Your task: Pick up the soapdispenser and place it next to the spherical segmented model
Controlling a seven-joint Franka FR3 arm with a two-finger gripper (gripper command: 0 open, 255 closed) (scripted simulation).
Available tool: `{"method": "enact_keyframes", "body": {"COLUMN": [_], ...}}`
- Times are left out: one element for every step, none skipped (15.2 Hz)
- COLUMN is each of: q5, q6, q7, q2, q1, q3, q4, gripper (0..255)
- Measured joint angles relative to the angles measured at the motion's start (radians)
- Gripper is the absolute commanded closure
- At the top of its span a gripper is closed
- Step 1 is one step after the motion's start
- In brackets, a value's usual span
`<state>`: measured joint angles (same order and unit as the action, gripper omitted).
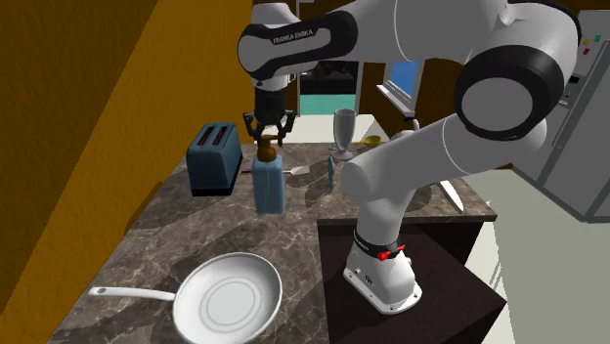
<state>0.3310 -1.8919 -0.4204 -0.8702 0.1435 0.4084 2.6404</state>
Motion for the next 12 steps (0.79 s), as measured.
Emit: {"method": "enact_keyframes", "body": {"q5": [-0.002,-0.008,-0.012,-0.016,-0.018,-0.022,-0.026,-0.028,-0.032,-0.035,-0.04,-0.043], "q6": [0.014,0.031,0.046,0.059,0.067,0.08,0.093,0.106,0.12,0.131,0.147,0.159], "q7": [-0.003,-0.003,-0.003,-0.004,-0.006,-0.005,-0.006,-0.007,-0.007,-0.007,-0.008,-0.009], "q2": [-0.001,-0.001,-0.004,-0.003,0.0,0.002,0.002,0.002,0.001,0.003,0.005,0.008], "q1": [0.0,-0.004,-0.005,-0.006,-0.008,-0.01,-0.012,-0.013,-0.014,-0.016,-0.018,-0.02], "q3": [-0.002,-0.007,-0.013,-0.016,-0.017,-0.021,-0.025,-0.028,-0.033,-0.036,-0.04,-0.043], "q4": [-0.012,-0.031,-0.043,-0.056,-0.067,-0.083,-0.095,-0.109,-0.121,-0.134,-0.152,-0.167], "gripper": [255,255,255,255,255,255,255,255,255,255,255,255]}}
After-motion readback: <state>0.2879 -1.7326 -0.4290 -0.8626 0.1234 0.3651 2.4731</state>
